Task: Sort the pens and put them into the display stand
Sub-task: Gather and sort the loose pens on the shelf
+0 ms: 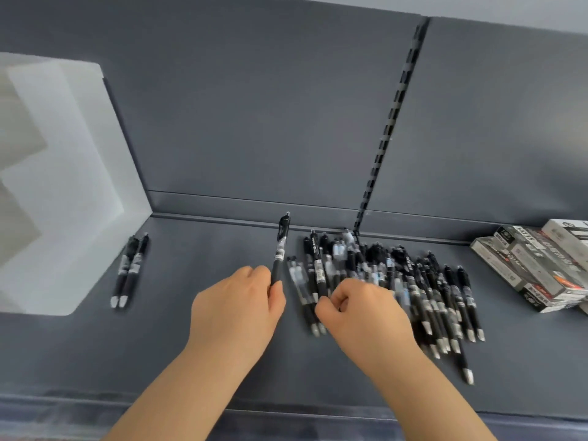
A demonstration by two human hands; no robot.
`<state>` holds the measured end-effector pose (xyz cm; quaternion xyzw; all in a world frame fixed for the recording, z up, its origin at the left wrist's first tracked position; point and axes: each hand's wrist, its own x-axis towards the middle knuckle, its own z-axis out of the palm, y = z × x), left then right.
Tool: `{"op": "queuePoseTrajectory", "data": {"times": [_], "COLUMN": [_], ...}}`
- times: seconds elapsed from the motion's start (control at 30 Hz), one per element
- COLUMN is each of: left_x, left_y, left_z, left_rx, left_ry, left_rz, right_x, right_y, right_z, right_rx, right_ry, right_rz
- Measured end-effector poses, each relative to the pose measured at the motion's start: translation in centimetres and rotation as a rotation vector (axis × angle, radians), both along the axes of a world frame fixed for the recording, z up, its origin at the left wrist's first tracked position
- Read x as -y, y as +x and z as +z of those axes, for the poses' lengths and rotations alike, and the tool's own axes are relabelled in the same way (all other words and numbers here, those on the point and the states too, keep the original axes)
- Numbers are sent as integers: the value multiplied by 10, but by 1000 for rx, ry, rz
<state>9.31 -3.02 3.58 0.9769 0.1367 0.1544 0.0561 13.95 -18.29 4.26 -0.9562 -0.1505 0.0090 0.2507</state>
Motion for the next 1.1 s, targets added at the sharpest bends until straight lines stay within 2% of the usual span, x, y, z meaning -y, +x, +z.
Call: {"op": "queuePoseTrajectory", "data": {"times": [0.33, 0.5, 0.8, 0.97, 1.1], "left_x": [-168, -213, -244, -242, -232], "left_y": [-53, -62, -58, -54, -50], "left_z": [-9, -17, -32, -29, -27], "left_rx": [-154, -220, -249, -280, -209], "left_ry": [36, 37, -20, -4, 33], "left_rz": [76, 48, -65, -96, -149], "right_x": [-184, -245, -280, -275, -264], "right_y": [-34, -44, -48, -48, -47], "right_z": [-8, -24, -31, -28, -26], "right_rx": [-59, -33, 16, 27, 32], "right_ry": [-31, -165, -354, -360, -346], "right_rz": [83, 78, 23, 23, 8]}}
